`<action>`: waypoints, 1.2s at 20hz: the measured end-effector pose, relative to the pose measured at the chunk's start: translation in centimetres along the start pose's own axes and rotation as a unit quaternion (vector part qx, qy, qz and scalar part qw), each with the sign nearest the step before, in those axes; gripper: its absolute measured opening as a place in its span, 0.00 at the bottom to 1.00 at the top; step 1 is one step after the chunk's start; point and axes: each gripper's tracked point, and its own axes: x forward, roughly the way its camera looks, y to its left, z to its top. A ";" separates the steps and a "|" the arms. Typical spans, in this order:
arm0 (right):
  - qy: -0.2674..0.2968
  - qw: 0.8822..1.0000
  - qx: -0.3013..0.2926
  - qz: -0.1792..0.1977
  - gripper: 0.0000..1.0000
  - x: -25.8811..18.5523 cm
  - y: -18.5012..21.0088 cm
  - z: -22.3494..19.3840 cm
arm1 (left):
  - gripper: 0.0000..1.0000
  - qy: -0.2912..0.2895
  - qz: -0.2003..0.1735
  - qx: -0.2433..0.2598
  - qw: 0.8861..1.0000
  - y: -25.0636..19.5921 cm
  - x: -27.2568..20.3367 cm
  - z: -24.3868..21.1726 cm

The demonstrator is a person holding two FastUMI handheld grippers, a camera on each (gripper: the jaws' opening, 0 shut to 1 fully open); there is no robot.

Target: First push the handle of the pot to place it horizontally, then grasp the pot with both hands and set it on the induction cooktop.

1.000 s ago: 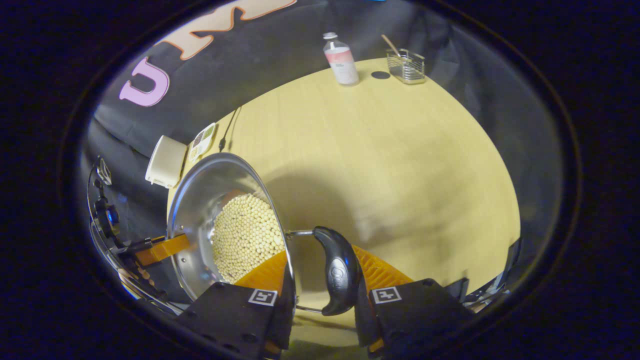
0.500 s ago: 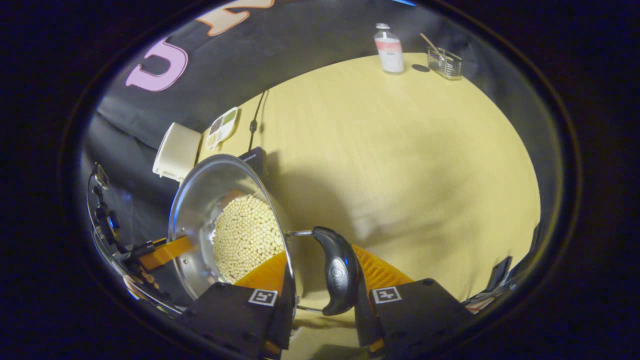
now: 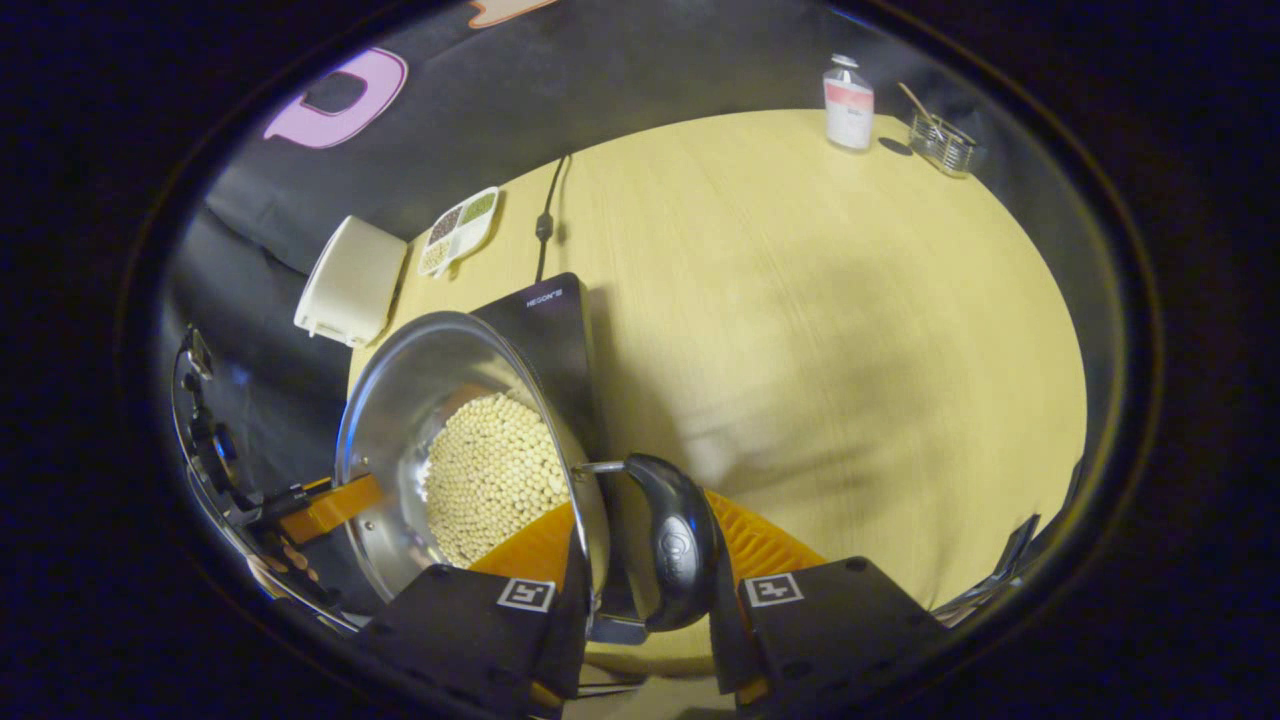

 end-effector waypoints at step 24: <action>-0.017 1.000 0.019 0.016 0.50 2.2 1.8 2.6 | 0.64 -0.046 0.044 0.040 0.997 2.4 0.4 3.3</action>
